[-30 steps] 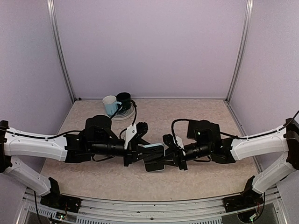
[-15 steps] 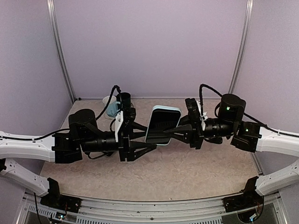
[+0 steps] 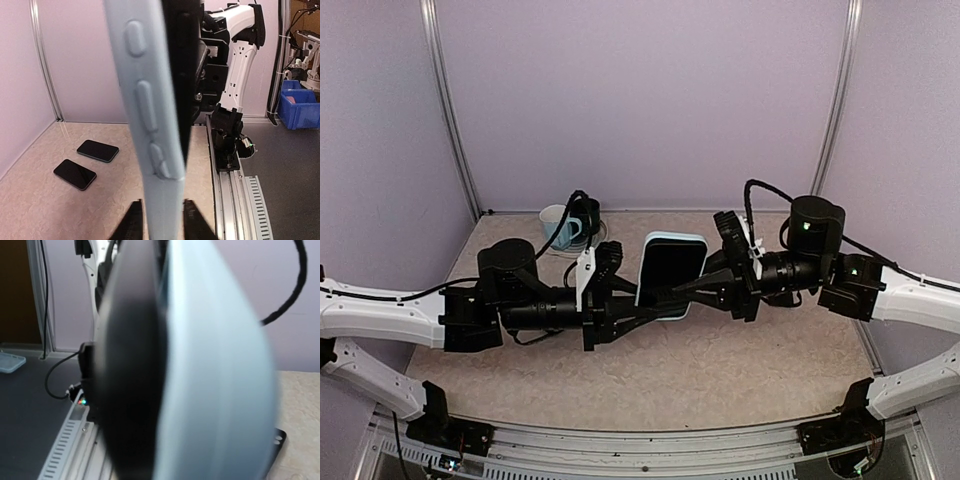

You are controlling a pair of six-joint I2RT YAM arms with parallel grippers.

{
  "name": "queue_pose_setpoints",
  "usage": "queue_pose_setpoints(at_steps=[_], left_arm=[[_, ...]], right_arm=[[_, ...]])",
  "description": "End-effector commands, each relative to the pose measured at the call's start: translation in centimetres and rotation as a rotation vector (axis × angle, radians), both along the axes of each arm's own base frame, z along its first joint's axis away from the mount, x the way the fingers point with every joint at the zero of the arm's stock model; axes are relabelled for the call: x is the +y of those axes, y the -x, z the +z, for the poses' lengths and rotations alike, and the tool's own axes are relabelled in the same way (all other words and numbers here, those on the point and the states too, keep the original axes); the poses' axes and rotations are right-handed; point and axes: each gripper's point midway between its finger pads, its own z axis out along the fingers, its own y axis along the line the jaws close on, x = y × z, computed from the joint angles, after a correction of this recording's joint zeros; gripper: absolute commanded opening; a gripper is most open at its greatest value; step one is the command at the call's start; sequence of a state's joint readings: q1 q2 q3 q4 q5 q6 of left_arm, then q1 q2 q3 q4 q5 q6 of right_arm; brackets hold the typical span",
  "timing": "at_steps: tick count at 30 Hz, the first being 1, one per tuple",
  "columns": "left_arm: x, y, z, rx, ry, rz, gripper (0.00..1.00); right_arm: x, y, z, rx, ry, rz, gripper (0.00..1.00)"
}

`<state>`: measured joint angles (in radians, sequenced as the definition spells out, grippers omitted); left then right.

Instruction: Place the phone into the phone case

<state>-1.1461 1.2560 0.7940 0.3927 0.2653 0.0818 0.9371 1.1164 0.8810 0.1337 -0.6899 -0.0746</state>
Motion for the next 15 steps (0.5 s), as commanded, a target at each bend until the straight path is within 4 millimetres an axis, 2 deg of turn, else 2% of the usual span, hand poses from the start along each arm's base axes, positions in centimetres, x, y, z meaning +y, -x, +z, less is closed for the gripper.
queue_pose_setpoints(at_steps=[1,2,3,4,6,9,10,12,15], left_arm=[[0.3,-0.4,1.9,0.0,0.019,0.037,0.64],[0.6,-0.6,2.9,-0.01,0.039,0.051,0.74],[0.9,-0.7,4.3,-0.028,0.072,0.069,0.79],[1.2,-0.7,5.5,-0.04,0.102,0.077,0.8],[1.4,-0.5,7.4,-0.057,0.152,0.064,0.73],[0.5,-0.3,8.8,-0.05,0.169,0.035,0.57],[0.0,-0.5,9.3,-0.046,0.17,0.032,0.43],[-0.7,-0.9,9.0,-0.034,0.148,0.039,0.03],[-1.4,-1.3,8.2,-0.017,0.125,0.043,0.0]], right_arm=[[-0.5,0.1,2.0,-0.093,-0.021,-0.012,0.0],[-0.4,-0.2,1.5,-0.094,-0.006,-0.027,0.0],[-0.3,-0.4,1.0,-0.093,0.005,-0.036,0.0],[-0.2,-0.5,0.7,-0.091,0.011,-0.034,0.0],[0.2,-0.5,0.5,-0.085,0.025,-0.028,0.0],[0.4,-0.3,1.0,-0.092,0.019,-0.015,0.0],[0.4,-0.3,1.1,-0.099,0.016,-0.013,0.0],[0.3,-0.3,1.1,-0.106,0.01,-0.019,0.0],[0.1,-0.2,1.1,-0.109,0.005,-0.021,0.0]])
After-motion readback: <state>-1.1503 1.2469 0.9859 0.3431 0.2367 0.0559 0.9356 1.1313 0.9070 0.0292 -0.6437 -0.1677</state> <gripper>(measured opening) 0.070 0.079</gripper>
